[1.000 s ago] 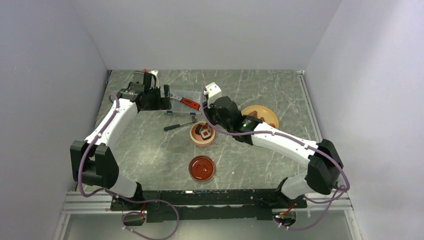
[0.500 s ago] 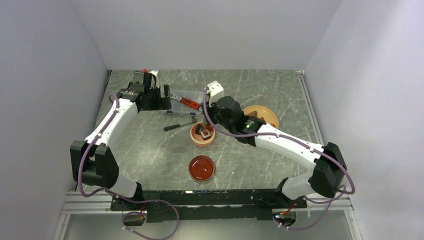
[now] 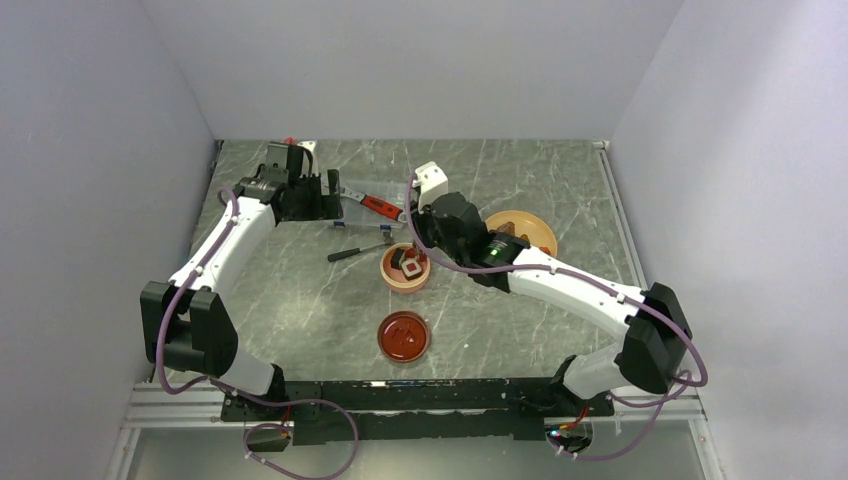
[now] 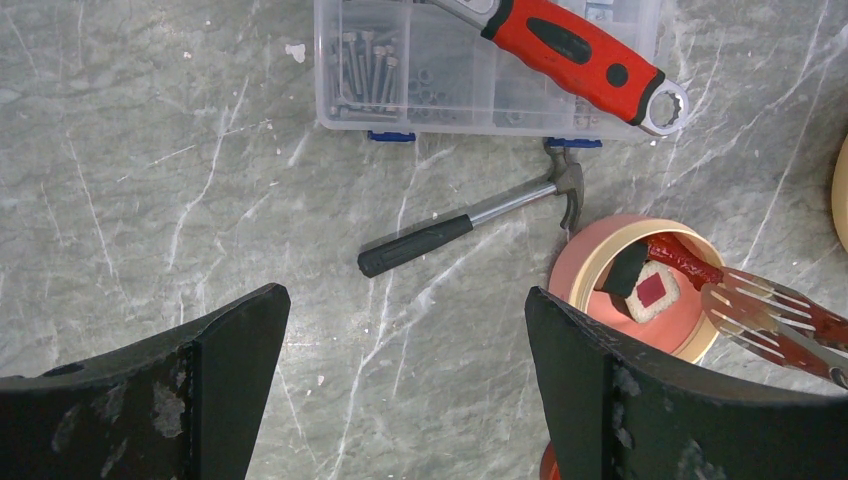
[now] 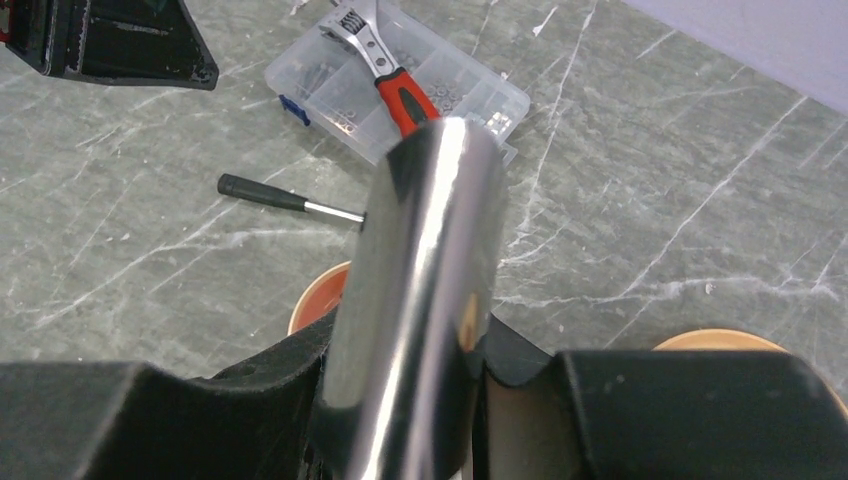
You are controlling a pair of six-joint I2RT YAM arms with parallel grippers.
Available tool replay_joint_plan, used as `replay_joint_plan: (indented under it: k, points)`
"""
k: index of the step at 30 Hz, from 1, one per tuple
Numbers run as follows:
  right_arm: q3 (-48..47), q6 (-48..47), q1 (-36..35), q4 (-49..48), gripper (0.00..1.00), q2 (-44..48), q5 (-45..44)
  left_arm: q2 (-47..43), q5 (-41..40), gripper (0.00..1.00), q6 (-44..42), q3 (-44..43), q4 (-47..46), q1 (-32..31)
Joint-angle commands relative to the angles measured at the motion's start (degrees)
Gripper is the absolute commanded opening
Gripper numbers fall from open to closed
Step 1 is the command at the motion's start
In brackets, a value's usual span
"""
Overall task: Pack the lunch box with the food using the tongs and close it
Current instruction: Pick up the fake food from the plate.
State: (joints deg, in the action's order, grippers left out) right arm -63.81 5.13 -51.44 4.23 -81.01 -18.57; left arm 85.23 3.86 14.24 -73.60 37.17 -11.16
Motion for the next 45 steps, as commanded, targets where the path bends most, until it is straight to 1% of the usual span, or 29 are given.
replay_joint_plan:
  k: [1, 9, 14, 20, 29, 32, 35, 37, 39, 42, 45]
  points:
    - [-0.88, -0.15, -0.16, -2.91, 0.35, 0.67, -1.41, -0.85, 1.37, 0.93, -0.36, -0.68, -1.13, 0.26]
    - [-1.32, -0.76, -0.15, -3.27, 0.33, -2.59, -1.45, -0.67, 1.4, 0.93, -0.36, -0.71, -1.13, 0.26]
    - [-1.42, 0.49, -0.15, -1.4, 0.3, -3.08, -0.99, -0.76, 1.49, 0.93, -0.39, -0.78, -1.07, 0.26]
    - [-1.49, 1.36, -0.16, 0.31, 0.3, -0.93, -0.86, -1.03, 1.45, 0.94, -0.36, -0.69, -1.13, 0.26]
    - [-3.78, 2.73, -0.17, 3.77, 0.36, 6.15, -0.43, -0.97, 1.49, 0.94, -0.44, -0.68, -1.04, 0.26]
    - [-3.91, 2.91, -0.11, 5.33, 0.37, 8.12, -3.73, -0.92, 1.6, 0.94, -0.4, -0.74, -1.04, 0.26]
    - [-4.56, 3.08, 0.5, 8.08, 0.37, 8.99, -9.67, -0.94, 1.64, 0.93, -0.36, -0.66, -1.11, 0.26]
    - [-4.52, 4.11, 2.2, 9.68, 0.38, 9.29, -13.07, -0.94, 1.69, 0.93, -0.41, -0.69, -1.13, 0.26]
    - [-4.01, 5.75, 5.44, 11.42, 0.38, 9.89, -13.88, -0.96, 1.76, 0.94, -0.31, -0.69, -1.13, 0.26]
    - [-2.02, 8.07, 12.22, 11.94, 0.4, 11.49, -12.43, -0.75, 1.78, 0.94, -0.35, -0.69, -1.13, 0.26]
    - [0.57, 7.46, 18.17, 10.67, 0.44, 12.26, -10.78, -0.53, 1.72, 0.94, -0.36, -0.83, -0.96, 0.26]
